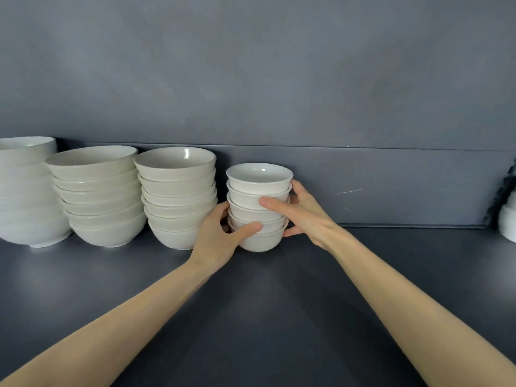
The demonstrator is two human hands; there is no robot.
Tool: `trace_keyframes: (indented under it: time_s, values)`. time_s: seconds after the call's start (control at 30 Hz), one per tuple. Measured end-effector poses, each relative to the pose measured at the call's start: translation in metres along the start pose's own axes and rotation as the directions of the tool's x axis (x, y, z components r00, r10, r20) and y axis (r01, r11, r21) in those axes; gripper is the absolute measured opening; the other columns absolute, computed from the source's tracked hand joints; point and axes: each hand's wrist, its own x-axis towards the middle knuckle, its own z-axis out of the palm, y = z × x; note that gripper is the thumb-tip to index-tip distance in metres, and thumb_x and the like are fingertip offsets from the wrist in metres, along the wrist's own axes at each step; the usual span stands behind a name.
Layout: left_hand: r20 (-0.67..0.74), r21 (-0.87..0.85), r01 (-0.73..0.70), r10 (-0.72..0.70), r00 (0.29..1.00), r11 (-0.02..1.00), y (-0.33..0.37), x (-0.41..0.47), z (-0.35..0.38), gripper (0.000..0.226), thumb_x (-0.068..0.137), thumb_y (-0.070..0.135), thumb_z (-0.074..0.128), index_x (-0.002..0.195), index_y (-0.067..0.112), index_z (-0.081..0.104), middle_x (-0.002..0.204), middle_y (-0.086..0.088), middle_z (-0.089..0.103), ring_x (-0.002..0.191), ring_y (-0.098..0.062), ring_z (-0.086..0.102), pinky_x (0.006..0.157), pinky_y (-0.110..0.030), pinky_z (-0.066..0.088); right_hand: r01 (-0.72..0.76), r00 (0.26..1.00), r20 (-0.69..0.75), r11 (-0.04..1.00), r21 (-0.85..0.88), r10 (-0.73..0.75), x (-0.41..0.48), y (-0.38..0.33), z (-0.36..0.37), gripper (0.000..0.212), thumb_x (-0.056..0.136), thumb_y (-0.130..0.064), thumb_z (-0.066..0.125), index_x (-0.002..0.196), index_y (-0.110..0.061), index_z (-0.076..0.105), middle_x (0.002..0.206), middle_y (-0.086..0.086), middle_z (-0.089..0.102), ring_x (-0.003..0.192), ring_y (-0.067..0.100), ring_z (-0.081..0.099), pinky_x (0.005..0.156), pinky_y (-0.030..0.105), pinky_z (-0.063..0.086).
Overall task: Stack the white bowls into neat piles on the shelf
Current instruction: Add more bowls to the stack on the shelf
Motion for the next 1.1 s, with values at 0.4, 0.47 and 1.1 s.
trace_keyframes:
  time_s: [0.4,0.47,1.1]
  values:
    - [-0.033,-0.076,-0.094,0.092,0.995,0.993,-0.004,-0.007,0.004,0.062,0.083,0.031,0.069,0.139,0.019,0.045,0.131,0.01,0.058,0.12,-0.005,0.053,0.104,-0.027,0.044,0.002,0.999,-0.038,0.999,0.043,0.0,-0.003,0.008,0.007,0.06,0.083,-0.039,0.07,0.136,-0.032,0.044,0.128,-0.003,0.06,0.116,0.019,0.059,0.09,0.049,0.054]
    - [-0.041,-0.088,-0.105,0.101,0.994,0.991,-0.006,-0.007,0.003,0.059,0.085,0.03,0.068,0.138,0.02,0.046,0.13,0.011,0.059,0.119,-0.003,0.053,0.104,-0.028,0.044,0.012,0.999,-0.039,0.998,0.055,-0.009,-0.002,0.01,0.008,0.059,0.083,-0.039,0.069,0.137,-0.033,0.045,0.128,-0.006,0.061,0.116,0.017,0.059,0.091,0.05,0.053]
    - [0.003,-0.019,-0.14,0.14,0.99,0.99,-0.01,-0.005,0.001,0.063,0.093,0.031,0.056,0.149,0.024,0.027,0.147,0.015,0.041,0.135,-0.002,0.036,0.116,-0.035,0.029,0.071,0.996,-0.06,0.995,0.066,-0.067,0.0,0.018,0.013,0.055,0.088,-0.034,0.065,0.138,-0.033,0.043,0.129,-0.004,0.059,0.12,0.017,0.056,0.079,0.034,0.058]
